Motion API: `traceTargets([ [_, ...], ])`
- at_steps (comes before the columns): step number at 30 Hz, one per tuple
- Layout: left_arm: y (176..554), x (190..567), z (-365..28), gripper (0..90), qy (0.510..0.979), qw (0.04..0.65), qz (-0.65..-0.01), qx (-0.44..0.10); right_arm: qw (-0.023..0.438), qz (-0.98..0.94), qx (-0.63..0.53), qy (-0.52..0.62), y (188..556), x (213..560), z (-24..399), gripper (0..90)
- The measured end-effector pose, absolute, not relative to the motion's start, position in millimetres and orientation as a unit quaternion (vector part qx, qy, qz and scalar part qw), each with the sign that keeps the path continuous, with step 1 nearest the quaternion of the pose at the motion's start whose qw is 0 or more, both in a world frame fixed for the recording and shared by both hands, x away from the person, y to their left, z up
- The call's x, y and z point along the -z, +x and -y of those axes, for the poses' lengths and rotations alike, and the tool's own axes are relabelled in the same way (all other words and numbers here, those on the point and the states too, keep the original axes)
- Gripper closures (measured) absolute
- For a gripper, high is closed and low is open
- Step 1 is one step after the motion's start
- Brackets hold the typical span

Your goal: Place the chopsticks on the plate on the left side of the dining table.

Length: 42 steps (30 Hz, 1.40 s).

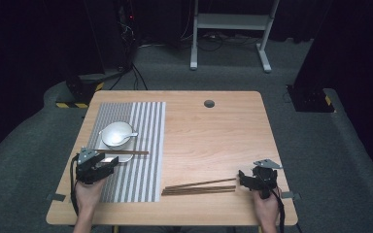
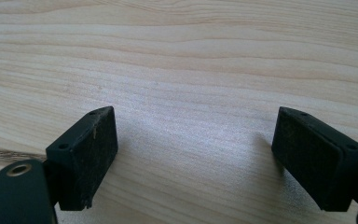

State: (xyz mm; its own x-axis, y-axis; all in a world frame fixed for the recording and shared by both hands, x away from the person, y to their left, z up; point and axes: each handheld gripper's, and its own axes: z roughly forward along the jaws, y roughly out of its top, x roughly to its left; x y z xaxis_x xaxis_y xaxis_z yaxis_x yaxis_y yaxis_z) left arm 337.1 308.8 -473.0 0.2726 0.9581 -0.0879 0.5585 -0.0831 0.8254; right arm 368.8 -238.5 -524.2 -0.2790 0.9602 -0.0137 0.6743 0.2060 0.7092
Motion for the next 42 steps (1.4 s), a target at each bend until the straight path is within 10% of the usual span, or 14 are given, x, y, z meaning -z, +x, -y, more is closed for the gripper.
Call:
traceTargets([
  [42, 325, 468, -284, 38.5, 0.707, 0.416, -0.512, -0.255, 0.236, -0.740, -0.303, 0.552, 369, 524, 239, 13.8],
])
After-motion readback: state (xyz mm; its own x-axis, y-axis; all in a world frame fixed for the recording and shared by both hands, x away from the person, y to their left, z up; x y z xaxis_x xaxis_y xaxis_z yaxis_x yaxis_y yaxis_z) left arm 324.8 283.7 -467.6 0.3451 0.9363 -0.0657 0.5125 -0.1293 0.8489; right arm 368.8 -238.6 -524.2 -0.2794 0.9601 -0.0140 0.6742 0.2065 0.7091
